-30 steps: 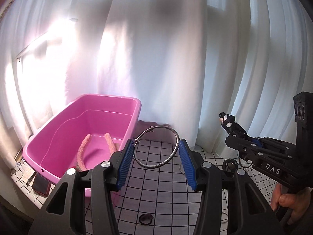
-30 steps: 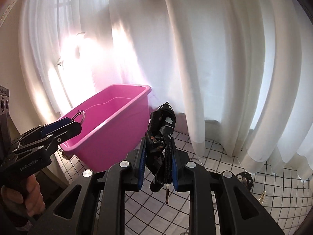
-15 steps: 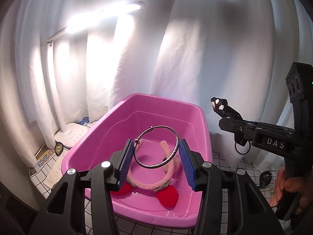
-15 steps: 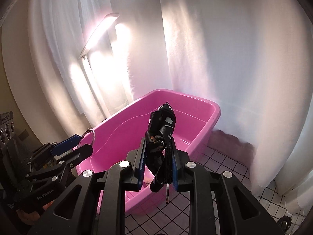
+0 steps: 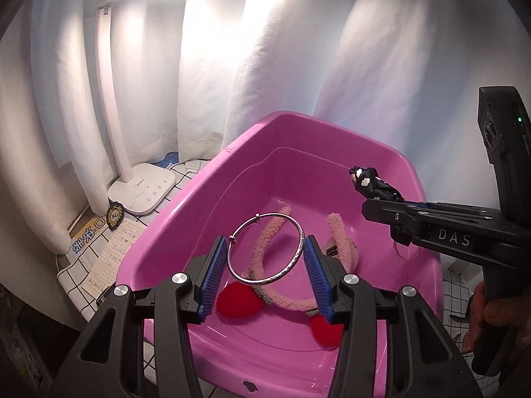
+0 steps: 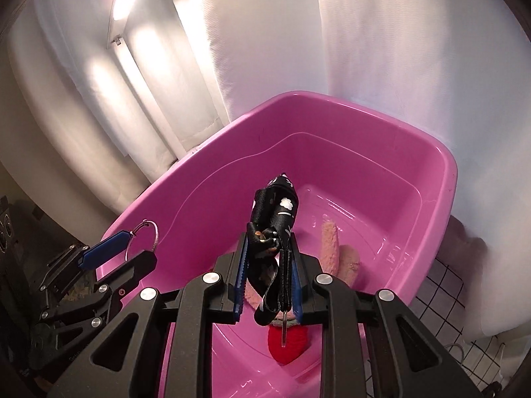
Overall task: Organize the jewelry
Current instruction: 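Carry the bangle and black strap over the pink tub and release both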
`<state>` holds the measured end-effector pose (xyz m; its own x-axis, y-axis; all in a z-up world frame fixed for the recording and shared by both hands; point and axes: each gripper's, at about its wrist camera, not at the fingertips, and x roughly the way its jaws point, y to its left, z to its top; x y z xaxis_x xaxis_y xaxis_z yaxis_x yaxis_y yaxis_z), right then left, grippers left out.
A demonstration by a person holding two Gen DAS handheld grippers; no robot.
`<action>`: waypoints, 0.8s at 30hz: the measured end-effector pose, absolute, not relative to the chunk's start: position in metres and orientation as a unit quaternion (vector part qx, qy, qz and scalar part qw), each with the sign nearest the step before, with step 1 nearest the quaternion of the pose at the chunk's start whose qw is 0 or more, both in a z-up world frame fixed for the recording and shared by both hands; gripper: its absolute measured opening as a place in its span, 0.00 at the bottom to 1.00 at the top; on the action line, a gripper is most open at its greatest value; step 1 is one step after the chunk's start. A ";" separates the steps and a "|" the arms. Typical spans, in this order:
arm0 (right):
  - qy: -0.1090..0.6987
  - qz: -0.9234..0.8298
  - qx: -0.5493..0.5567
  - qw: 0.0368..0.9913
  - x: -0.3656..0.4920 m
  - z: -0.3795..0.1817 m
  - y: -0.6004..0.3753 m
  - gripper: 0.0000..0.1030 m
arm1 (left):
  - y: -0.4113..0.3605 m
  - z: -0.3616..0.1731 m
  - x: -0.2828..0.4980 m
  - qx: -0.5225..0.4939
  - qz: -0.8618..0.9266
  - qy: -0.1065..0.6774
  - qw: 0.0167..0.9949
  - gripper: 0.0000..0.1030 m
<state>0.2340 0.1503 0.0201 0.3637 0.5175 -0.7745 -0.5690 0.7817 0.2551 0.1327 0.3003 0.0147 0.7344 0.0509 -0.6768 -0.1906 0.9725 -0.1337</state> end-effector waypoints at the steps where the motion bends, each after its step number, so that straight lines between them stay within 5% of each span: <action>1: 0.465 0.327 -0.028 0.822 0.237 0.017 0.150 0.21 | 0.301 0.013 0.135 -0.100 0.067 0.363 0.924 0.45; 15: 0.533 0.279 -0.040 0.798 0.268 -0.015 0.176 0.21 | 0.304 0.000 0.154 -0.094 0.100 0.418 0.898 0.46; 17: 0.535 0.273 -0.048 0.798 0.271 -0.016 0.180 0.26 | 0.305 -0.002 0.155 -0.093 0.105 0.425 0.894 0.46; 20: 0.527 0.272 -0.067 0.802 0.267 -0.011 0.183 0.51 | 0.306 -0.004 0.156 -0.094 0.111 0.432 0.890 0.50; 23: 0.523 0.268 -0.071 0.806 0.265 -0.006 0.186 0.60 | 0.307 -0.001 0.154 -0.087 0.119 0.425 0.893 0.75; 24: 0.524 0.269 -0.069 0.805 0.265 -0.006 0.186 0.60 | 0.307 0.001 0.152 -0.085 0.122 0.419 0.896 0.76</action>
